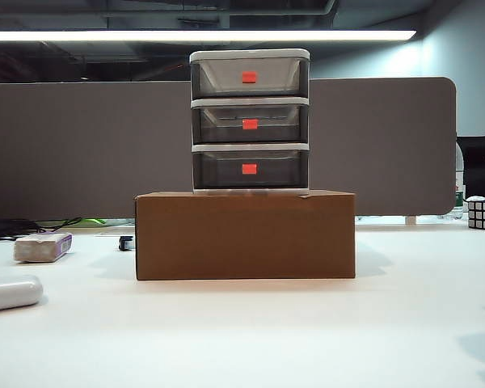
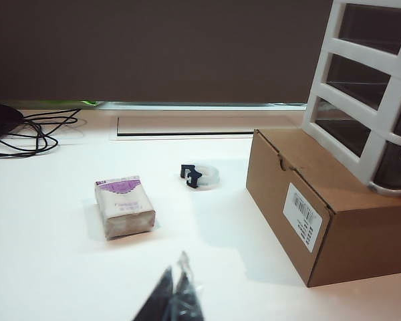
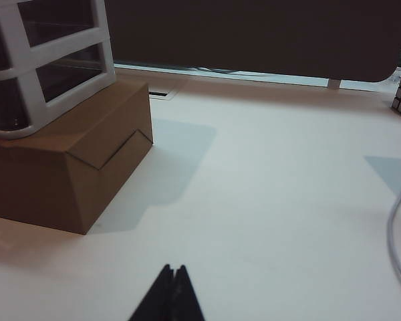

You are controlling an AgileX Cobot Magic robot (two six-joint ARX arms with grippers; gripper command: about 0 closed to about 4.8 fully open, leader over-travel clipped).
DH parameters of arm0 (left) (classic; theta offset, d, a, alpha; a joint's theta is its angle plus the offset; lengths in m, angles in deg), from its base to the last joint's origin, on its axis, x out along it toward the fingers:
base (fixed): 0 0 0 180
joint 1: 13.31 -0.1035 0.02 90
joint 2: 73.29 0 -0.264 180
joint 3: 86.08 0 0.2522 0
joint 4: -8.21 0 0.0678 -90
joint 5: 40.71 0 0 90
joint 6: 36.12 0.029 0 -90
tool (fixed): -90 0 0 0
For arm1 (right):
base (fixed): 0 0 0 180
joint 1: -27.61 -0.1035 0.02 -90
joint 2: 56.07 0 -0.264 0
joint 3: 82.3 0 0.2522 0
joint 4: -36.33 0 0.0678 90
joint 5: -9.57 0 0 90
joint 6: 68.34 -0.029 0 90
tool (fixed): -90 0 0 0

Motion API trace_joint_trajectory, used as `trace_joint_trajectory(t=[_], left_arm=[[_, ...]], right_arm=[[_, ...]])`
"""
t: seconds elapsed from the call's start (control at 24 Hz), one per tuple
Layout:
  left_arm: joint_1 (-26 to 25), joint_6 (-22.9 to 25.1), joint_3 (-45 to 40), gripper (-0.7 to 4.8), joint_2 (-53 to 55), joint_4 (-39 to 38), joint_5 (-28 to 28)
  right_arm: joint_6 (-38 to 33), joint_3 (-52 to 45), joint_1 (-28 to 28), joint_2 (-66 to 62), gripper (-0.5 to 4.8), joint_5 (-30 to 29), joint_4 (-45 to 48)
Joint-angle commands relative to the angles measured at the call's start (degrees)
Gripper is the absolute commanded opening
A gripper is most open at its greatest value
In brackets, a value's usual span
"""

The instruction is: Open the third layer of the drawer on the table, pick up the earphone case on the table and put it in, and finally close the drawer.

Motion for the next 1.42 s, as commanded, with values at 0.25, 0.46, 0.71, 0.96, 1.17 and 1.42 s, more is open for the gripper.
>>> trace_joint_trajectory(t=[0.25,0.46,0.71,0.96,1.17,1.42], left_arm=[[-0.02,-0.15,0.11,-0.05,0.02,0.74,0.15],[0.44,-8.83,0.13,-0.06,0.04,1.16,-4.17],[11.08,-9.35,0.15,-0.06,0.35,6.43,-1.51],[27.87,-9.14,0.11,-0.06,4.94,6.99,14.32],[33.29,-9.11,0.24,-0.06,19.54,23.04,18.67],[33.29,-9.09,5.64,-0.06,47.17,39.12,18.18]], right_arm=[[0.04,-0.35,0.02,0.11,-0.04,-0.13,1.2],[-4.87,-0.37,-0.02,0.11,-0.05,-6.25,4.15],[-7.34,-0.13,-3.76,-0.15,-0.05,-10.99,13.75],[-7.5,0.24,-13.11,-1.81,-0.05,-2.29,11.63],[-7.39,6.05,-19.82,-12.04,-0.05,5.27,8.76],[-7.34,11.43,-20.37,-30.23,-0.05,4.96,13.09]])
